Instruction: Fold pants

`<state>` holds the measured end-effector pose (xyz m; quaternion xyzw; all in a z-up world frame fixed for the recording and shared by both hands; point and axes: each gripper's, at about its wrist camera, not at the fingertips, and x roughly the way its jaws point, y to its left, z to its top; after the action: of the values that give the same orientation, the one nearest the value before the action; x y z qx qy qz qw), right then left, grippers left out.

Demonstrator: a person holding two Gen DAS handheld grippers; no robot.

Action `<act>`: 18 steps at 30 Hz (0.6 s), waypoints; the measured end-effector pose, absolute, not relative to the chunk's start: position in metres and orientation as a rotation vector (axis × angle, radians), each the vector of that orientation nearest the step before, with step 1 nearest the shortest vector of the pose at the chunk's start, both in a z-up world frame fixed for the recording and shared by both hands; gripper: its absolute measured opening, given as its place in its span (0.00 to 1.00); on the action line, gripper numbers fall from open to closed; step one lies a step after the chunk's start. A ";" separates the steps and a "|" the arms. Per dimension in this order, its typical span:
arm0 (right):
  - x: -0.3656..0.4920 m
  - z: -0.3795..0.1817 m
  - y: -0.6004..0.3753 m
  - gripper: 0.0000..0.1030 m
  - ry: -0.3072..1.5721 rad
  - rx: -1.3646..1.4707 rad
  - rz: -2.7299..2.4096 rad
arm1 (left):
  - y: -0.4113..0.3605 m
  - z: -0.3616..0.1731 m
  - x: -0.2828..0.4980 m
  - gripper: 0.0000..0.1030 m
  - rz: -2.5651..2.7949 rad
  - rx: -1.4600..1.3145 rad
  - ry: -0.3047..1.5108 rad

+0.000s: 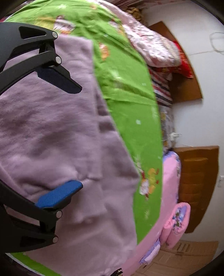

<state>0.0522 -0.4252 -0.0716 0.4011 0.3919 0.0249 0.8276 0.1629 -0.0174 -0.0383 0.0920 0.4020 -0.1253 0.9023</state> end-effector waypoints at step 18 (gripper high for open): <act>0.091 -0.079 -0.424 0.57 0.796 0.907 0.058 | -0.016 -0.050 0.175 0.99 -0.287 0.165 0.883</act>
<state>0.0912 -0.4242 -0.0794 0.4263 0.3743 0.0275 0.8231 0.1746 -0.0162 -0.0498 0.0796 0.4251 -0.1383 0.8910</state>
